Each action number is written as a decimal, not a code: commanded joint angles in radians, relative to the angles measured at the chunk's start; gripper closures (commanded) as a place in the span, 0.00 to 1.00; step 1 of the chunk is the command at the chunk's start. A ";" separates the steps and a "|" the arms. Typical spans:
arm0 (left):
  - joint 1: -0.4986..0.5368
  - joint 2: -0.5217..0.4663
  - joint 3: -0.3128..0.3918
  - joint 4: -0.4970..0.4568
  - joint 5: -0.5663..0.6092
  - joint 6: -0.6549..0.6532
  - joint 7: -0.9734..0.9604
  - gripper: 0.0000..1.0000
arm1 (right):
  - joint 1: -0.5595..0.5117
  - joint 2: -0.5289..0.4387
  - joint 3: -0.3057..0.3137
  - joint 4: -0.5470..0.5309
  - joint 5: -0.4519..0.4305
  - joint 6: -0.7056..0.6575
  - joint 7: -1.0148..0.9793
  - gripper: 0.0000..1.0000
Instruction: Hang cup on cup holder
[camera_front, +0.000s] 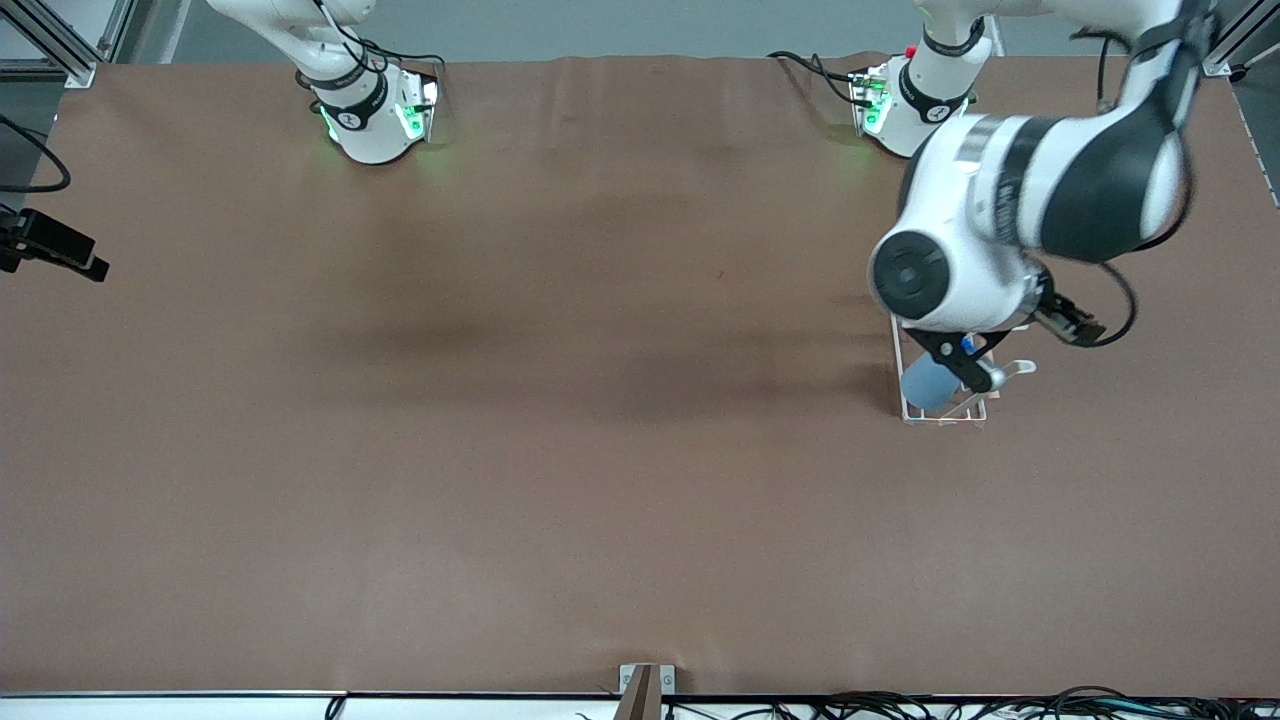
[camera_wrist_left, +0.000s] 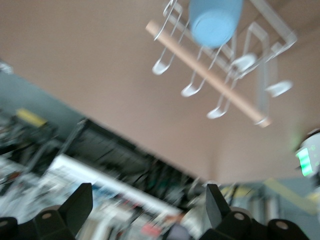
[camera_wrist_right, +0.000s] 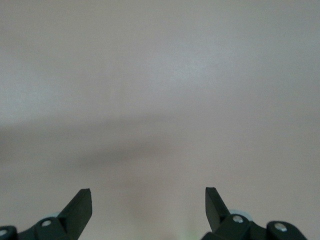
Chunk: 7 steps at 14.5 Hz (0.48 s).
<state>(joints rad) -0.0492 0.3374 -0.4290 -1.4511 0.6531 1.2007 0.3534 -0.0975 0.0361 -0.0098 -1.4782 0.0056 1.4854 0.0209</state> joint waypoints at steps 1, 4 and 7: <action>-0.012 -0.144 0.127 -0.026 -0.168 0.114 -0.025 0.00 | -0.019 -0.024 0.021 -0.020 -0.004 0.013 0.014 0.00; -0.015 -0.246 0.286 -0.026 -0.479 0.219 -0.138 0.00 | -0.016 -0.024 0.021 -0.013 -0.007 0.016 0.014 0.00; -0.021 -0.310 0.302 -0.025 -0.562 0.258 -0.313 0.00 | -0.013 -0.024 0.024 -0.011 -0.009 0.021 0.014 0.00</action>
<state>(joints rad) -0.0539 0.0794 -0.1323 -1.4494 0.1362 1.4189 0.1626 -0.0975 0.0339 -0.0047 -1.4760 0.0056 1.4995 0.0209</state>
